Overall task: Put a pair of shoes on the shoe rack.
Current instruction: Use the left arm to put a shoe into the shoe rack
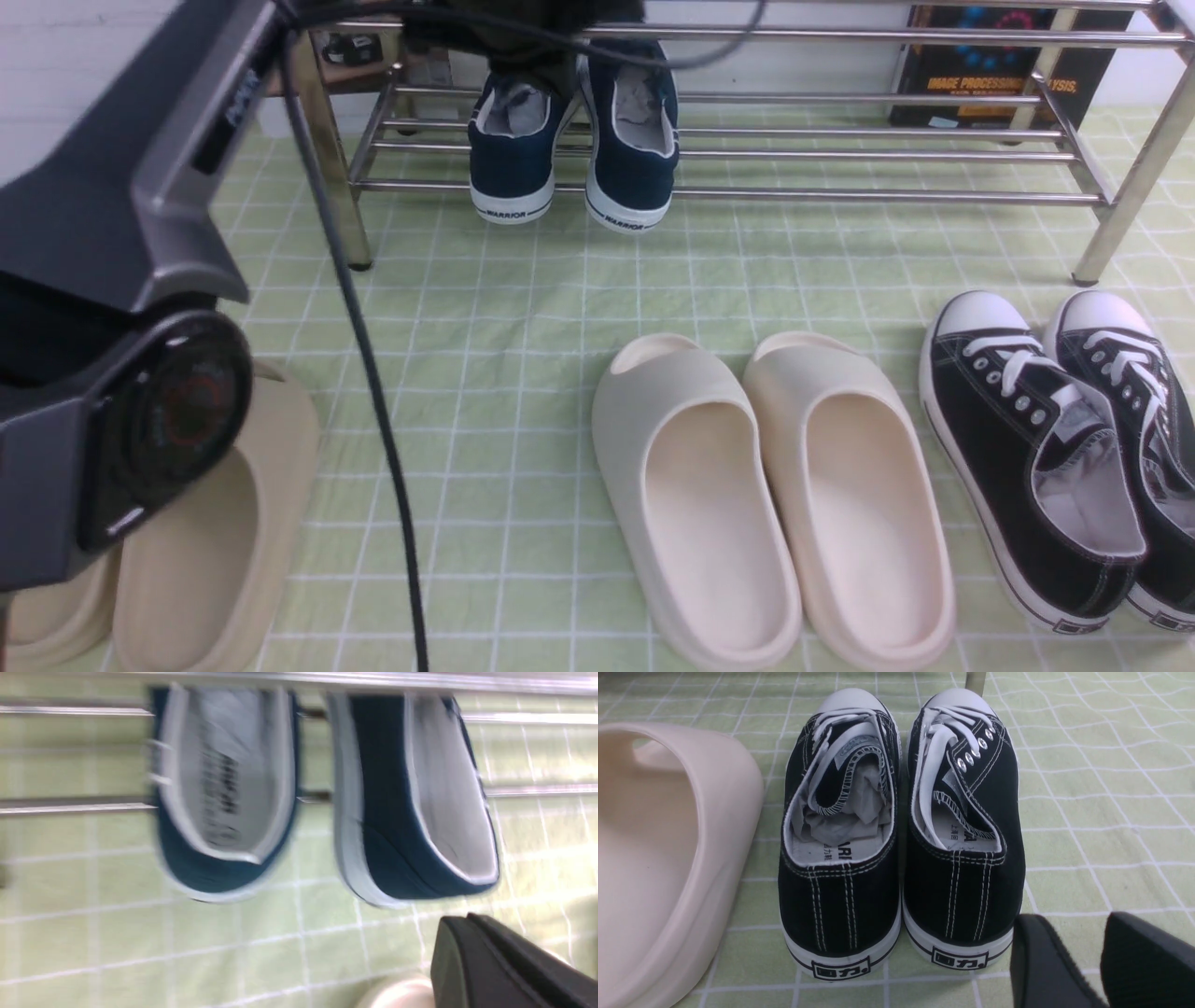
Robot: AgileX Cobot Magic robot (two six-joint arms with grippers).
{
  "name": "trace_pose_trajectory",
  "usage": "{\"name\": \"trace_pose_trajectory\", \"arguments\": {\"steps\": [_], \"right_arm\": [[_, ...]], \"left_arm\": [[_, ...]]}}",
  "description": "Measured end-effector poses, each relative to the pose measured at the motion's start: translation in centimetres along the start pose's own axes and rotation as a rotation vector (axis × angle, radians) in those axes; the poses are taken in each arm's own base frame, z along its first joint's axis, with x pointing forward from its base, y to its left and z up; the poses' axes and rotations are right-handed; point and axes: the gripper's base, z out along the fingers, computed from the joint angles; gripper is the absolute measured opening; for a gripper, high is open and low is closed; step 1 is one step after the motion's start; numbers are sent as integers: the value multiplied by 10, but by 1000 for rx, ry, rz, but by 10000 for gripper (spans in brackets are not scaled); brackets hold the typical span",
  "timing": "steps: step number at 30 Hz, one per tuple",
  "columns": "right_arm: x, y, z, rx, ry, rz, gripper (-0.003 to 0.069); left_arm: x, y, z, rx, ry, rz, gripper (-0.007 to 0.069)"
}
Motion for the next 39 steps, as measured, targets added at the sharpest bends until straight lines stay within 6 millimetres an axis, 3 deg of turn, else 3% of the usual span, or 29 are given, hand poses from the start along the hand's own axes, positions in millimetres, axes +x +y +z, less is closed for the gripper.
{"name": "trace_pose_trajectory", "arguments": {"steps": [4, 5, 8, 9, 25, 31, 38, 39], "right_arm": [[0, 0, 0, 0, 0, 0, 239], [0, 0, 0, 0, 0, 0, 239], [0, 0, 0, 0, 0, 0, 239], [0, 0, 0, 0, 0, 0, 239], [0, 0, 0, 0, 0, 0, 239], [0, 0, 0, 0, 0, 0, 239], [0, 0, 0, 0, 0, 0, 239], [0, 0, 0, 0, 0, 0, 239]], "left_arm": [[22, -13, 50, 8, 93, 21, -13], [23, -14, 52, 10, 97, 22, -13], [35, -12, 96, 8, 111, 7, -13], [35, -10, 101, 0, 99, -8, -13], [21, -4, 102, -75, -69, -69, -13], [13, -7, 82, -79, -90, -62, -13], [-12, -21, -35, -55, -208, 15, -13], [-12, -22, -38, -55, -213, 18, -13]]}}
